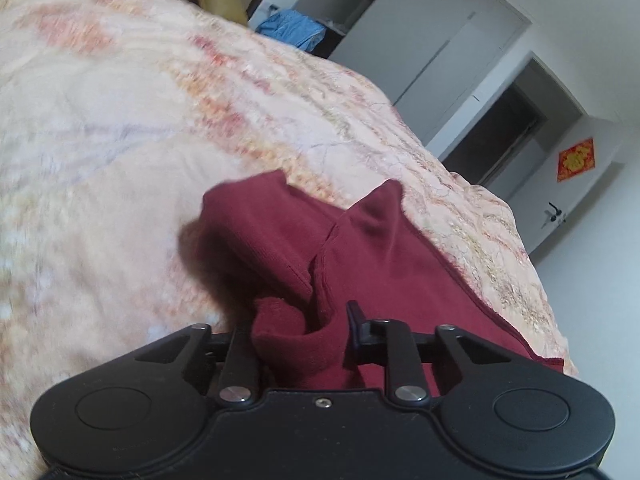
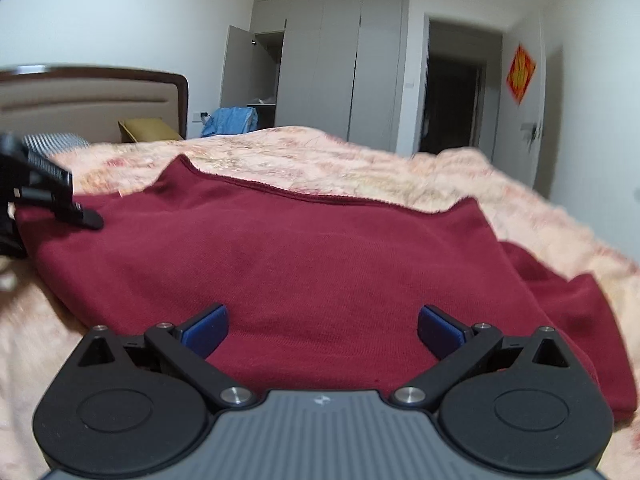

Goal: Fold small clothes

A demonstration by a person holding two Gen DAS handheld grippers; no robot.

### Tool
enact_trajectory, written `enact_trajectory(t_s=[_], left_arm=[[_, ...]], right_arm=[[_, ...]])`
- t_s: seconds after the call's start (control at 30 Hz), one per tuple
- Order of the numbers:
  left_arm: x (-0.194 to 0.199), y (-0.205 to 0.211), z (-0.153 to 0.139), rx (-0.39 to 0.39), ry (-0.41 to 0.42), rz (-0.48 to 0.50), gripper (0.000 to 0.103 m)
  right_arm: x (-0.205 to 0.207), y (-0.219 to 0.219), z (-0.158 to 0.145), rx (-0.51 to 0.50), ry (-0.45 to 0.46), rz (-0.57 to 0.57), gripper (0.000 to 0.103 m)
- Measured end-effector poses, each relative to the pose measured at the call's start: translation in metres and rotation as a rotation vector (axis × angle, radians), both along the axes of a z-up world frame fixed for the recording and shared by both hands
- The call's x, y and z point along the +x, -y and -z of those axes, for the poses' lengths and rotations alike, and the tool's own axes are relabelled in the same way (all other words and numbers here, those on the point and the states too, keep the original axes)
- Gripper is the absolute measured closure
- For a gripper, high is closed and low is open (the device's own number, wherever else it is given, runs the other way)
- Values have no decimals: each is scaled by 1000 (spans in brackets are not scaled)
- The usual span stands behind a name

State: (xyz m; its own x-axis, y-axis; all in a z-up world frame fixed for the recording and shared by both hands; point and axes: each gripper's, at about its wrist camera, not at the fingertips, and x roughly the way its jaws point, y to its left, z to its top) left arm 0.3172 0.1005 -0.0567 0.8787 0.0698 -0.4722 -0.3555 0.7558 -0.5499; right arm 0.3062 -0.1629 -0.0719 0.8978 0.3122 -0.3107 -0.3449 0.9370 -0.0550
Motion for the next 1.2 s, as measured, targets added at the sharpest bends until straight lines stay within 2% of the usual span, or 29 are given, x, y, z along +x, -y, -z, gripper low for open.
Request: enact_trajectory(t_s=[0.07,0.2,0.33,0.4,0.53,0.67,0.77,0.87,0.93,1.0,1.1,1.2], left_arm=[[2,6,-11,54,7,20,84],[14,32,-46,193,34,105,88],[24,86,-86,355,113,246,88],[26,118,-101,400,157,339,88],[28,179,-114,406,200,556,88],[32,228,-99,403,173,722,88],[36,251,-76,397,100,802,87],[32,256,-60,386,55,833,85],[27,251,-55,368,49,838,78],[27,242,-52,308,49,864,55],[20,228,-49,215,59,882,30],[14,222,-50,194,67,858,21]], right_arm=[[-7,7,-7,13,-9,11,0],[-35,24,-18,-26,20,37,0],[-70,51,-26,-31,48,65,0],[-85,65,-27,-31,48,96,0],[-106,90,-23,-49,23,194,0],[-118,113,-18,-42,-9,286,0],[-123,130,-13,-6,-46,334,0],[-126,141,-10,15,-67,361,0],[-128,145,-8,21,-71,372,0],[-128,146,-6,23,-80,379,0],[-124,146,-4,20,-92,389,0],[-122,143,-5,18,-94,393,0]])
